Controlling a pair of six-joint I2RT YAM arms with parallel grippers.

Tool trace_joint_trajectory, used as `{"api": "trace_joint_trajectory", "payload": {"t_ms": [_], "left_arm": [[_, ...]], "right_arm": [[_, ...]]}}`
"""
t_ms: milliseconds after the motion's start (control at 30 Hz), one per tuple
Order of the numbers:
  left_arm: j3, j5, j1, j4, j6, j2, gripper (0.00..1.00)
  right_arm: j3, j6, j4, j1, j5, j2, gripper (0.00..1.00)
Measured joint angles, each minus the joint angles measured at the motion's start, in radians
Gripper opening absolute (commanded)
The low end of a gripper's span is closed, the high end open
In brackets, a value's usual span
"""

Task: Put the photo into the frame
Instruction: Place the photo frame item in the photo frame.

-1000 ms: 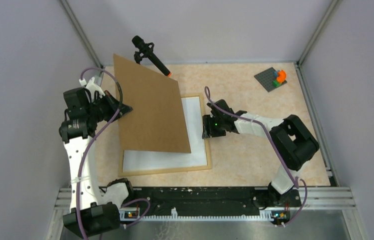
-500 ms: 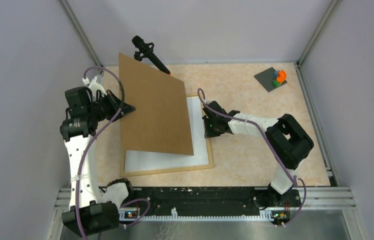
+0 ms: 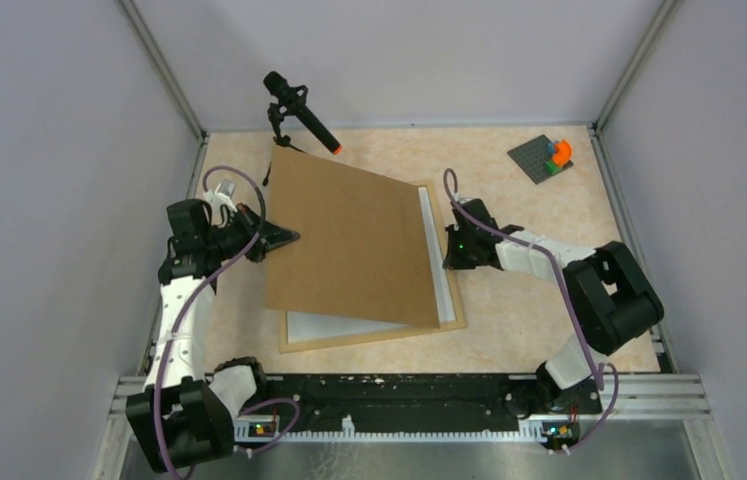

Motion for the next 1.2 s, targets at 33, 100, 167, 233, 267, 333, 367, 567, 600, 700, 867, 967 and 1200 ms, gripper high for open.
{"api": "trace_joint_trajectory", "payload": {"t_ms": [33, 100, 167, 233, 267, 333, 367, 567, 600, 700, 867, 967, 1200], "left_arm": [[-0.014, 0.0, -0.004, 0.019, -0.014, 0.001, 0.0], [-0.049, -0.005, -0.016, 0.073, -0.042, 0.001, 0.0], [-0.093, -0.007, -0.03, 0.15, -0.072, 0.001, 0.0], [-0.142, -0.007, -0.039, 0.225, -0.099, 0.006, 0.0], [-0.169, -0.004, -0.041, 0.263, -0.115, 0.015, 0.0], [-0.197, -0.001, -0.044, 0.296, -0.126, 0.04, 0.0], [-0.202, -0.001, -0.045, 0.303, -0.126, 0.055, 0.0], [-0.206, 0.006, -0.045, 0.377, -0.125, 0.106, 0.0], [-0.206, 0.006, -0.045, 0.385, -0.123, 0.111, 0.0], [-0.211, 0.006, -0.045, 0.422, -0.119, 0.131, 0.0], [-0.255, 0.01, -0.056, 0.527, -0.14, 0.189, 0.0], [-0.262, 0.017, -0.078, 0.577, -0.148, 0.237, 0.0], [-0.262, 0.018, -0.09, 0.616, -0.128, 0.256, 0.0]], "right_arm": [[-0.017, 0.003, 0.009, -0.011, -0.001, -0.014, 0.0], [-0.045, 0.014, 0.026, -0.026, -0.003, -0.036, 0.0], [-0.063, 0.026, 0.039, -0.035, -0.008, -0.047, 0.0], [-0.069, 0.032, 0.05, -0.039, -0.018, -0.049, 0.0], [-0.069, 0.033, 0.051, -0.039, -0.02, -0.049, 0.0], [-0.069, 0.034, 0.051, -0.039, -0.025, -0.049, 0.0], [-0.069, 0.034, 0.051, -0.039, -0.027, -0.049, 0.0], [-0.069, 0.033, 0.052, -0.043, -0.037, -0.049, 0.0], [-0.069, 0.033, 0.052, -0.043, -0.038, -0.049, 0.0], [-0.069, 0.033, 0.053, -0.043, -0.04, -0.049, 0.0], [-0.069, 0.032, 0.053, -0.043, -0.043, -0.049, 0.0], [-0.069, 0.032, 0.053, -0.043, -0.044, -0.049, 0.0], [-0.069, 0.028, 0.053, -0.048, -0.049, -0.049, 0.0]]}}
